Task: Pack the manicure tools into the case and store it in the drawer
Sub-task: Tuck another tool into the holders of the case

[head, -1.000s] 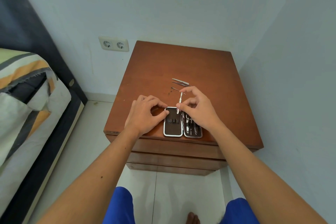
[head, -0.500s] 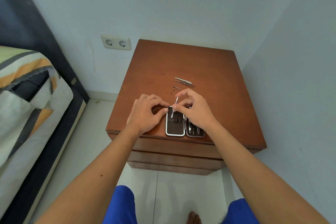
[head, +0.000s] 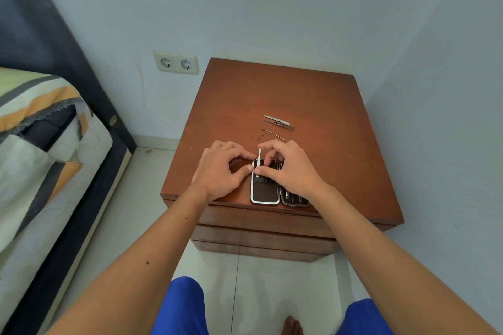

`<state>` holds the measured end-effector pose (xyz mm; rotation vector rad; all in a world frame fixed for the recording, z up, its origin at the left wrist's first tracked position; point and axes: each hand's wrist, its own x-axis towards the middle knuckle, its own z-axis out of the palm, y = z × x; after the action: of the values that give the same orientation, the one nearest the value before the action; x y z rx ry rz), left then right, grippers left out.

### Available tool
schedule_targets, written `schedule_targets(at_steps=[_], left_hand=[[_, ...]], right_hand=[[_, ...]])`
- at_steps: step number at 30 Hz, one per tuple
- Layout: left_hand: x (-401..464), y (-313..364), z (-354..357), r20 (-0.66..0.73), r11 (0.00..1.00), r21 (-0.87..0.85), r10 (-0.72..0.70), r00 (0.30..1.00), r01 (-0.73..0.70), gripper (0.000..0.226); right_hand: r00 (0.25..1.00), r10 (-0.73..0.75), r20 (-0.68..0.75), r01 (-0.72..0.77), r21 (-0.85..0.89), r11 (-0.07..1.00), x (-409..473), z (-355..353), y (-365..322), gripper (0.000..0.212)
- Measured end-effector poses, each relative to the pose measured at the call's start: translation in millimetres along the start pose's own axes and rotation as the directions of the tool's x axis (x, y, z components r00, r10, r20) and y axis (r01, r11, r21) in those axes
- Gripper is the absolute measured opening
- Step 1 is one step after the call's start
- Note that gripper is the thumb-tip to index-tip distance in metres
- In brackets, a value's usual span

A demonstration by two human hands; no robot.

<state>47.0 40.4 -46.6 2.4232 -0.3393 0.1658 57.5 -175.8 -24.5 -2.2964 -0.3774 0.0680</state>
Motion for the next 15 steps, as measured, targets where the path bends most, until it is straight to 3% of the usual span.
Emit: schedule_targets(at_steps=[10, 15], left_hand=[[-1, -2, 1, -0.002, 1.0, -0.02, 0.011, 1.0, -0.011, 0.017], [-1, -3, 1, -0.015, 0.999, -0.031, 0.013, 1.0, -0.013, 0.013]], right_hand=[[0.986, -0.097, 0.133, 0.126, -0.232, 0.964, -6, -11, -2, 0.069], [0.981, -0.124, 0.147, 0.159, -0.256, 0.954, -13, -10, -4, 0.071]])
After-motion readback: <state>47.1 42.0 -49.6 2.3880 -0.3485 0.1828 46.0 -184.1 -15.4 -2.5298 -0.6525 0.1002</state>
